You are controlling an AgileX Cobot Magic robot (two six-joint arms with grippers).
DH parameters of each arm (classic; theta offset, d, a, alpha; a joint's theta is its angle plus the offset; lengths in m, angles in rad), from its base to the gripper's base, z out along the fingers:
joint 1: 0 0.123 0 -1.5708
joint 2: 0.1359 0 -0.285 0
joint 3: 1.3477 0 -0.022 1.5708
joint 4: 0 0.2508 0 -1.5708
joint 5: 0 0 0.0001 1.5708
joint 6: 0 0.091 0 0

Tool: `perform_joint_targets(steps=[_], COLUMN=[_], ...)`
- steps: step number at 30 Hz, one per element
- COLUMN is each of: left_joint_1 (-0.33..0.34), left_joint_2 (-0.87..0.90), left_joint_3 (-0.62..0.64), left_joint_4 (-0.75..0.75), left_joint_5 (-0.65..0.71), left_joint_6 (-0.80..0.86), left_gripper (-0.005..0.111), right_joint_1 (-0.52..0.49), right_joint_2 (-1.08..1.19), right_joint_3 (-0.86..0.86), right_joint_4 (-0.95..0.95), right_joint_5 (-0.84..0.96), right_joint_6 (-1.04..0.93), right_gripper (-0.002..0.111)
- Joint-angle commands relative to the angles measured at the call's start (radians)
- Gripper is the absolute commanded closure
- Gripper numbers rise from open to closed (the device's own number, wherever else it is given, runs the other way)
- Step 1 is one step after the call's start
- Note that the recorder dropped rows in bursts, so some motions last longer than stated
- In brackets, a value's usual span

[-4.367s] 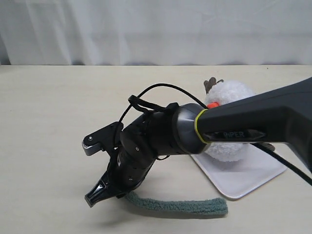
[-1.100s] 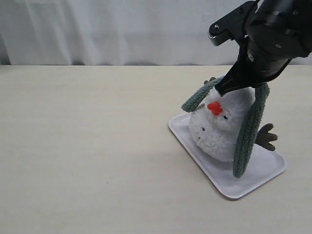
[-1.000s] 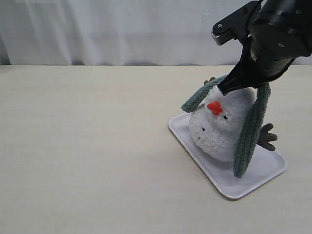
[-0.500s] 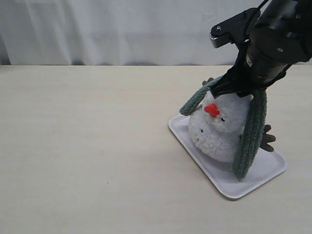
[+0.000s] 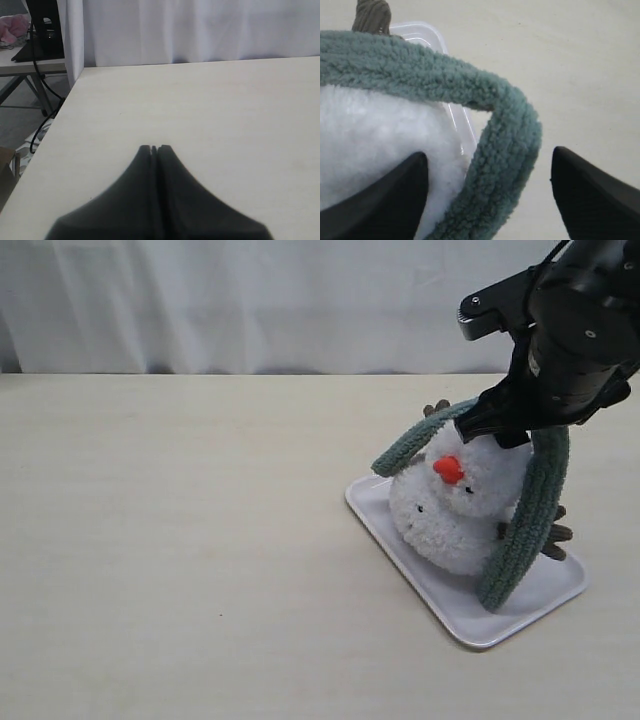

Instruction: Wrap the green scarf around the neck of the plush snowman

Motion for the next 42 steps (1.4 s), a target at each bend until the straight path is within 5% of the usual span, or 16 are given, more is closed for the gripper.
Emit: perform_joint_targets(steps=[1, 10, 26, 42], left_joint_1=[0.0, 0.0, 0.0, 0.0], left_joint_2=[-0.002, -0.002, -0.002, -0.002], left_joint_3=[0.002, 0.002, 0.002, 0.002], left_joint_4=[0.001, 0.001, 0.001, 0.001], left_joint_5=[-0.012, -0.012, -0.014, -0.014], left_joint_6=[0.0, 0.0, 0.0, 0.0], left_gripper=[0.107, 0.107, 0.107, 0.107], right_joint_1=[-0.006, -0.003, -0.003, -0.016], right_joint_2=[0.0, -0.035, -0.154, -0.017], right_joint_3=[0.001, -0.016, -0.068, -0.04], right_joint_4=[0.011, 0.041, 0.484, 0.313], right_joint_5=[0.009, 0.004, 0.04, -0.049], right_joint_6=[-0.002, -0.04, -0.455, -0.325], right_gripper=[0.039, 0.039, 0.039, 0.036])
